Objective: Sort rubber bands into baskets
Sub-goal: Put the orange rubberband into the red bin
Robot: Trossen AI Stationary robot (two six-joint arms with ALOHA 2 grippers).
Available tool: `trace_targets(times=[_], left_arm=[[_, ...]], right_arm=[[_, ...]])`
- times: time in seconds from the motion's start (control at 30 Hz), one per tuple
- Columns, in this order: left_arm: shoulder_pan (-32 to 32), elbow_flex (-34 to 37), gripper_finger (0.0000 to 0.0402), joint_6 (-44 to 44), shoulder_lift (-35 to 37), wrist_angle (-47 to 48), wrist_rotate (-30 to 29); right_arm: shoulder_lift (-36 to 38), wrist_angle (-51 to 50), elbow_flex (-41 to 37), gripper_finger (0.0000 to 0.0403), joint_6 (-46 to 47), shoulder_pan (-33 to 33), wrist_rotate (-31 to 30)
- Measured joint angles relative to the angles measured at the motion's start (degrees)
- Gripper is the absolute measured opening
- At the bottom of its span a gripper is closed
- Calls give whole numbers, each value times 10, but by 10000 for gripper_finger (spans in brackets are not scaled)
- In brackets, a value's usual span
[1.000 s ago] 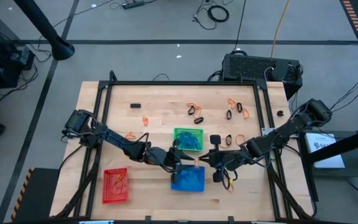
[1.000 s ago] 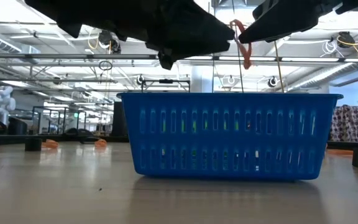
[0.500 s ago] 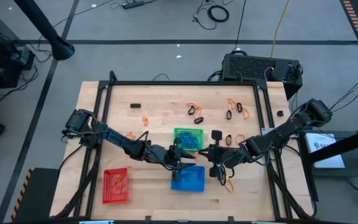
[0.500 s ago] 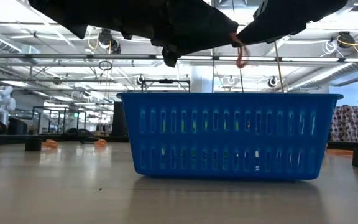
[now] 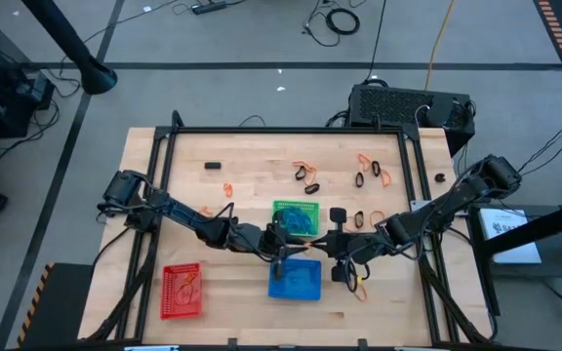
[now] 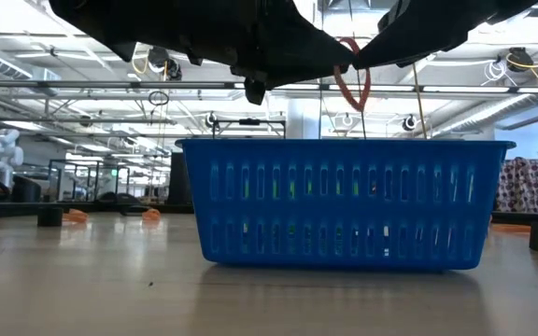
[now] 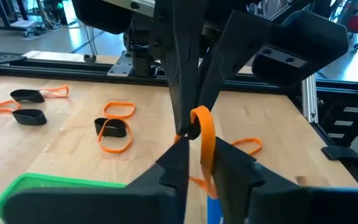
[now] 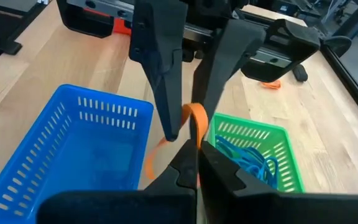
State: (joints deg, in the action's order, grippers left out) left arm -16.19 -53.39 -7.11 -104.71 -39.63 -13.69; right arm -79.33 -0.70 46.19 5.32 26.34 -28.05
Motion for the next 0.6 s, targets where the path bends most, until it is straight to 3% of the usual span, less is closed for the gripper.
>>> trace_targets(times=[0.13, 0.4, 0.5, 0.6], left_arm=[[0, 0, 11, 0, 0, 8, 0], [0, 0, 7, 1, 2, 26, 1], [0, 0, 7, 1, 24, 70, 1], [-3, 0, 6, 0, 74, 173, 2]], right_arm=[[0, -7, 0, 0, 3, 0, 0], [-13, -10, -11, 54, 11, -2, -3], [-27, -9, -10, 87, 11, -5, -4], [-41, -8, -10, 114, 9, -6, -4]])
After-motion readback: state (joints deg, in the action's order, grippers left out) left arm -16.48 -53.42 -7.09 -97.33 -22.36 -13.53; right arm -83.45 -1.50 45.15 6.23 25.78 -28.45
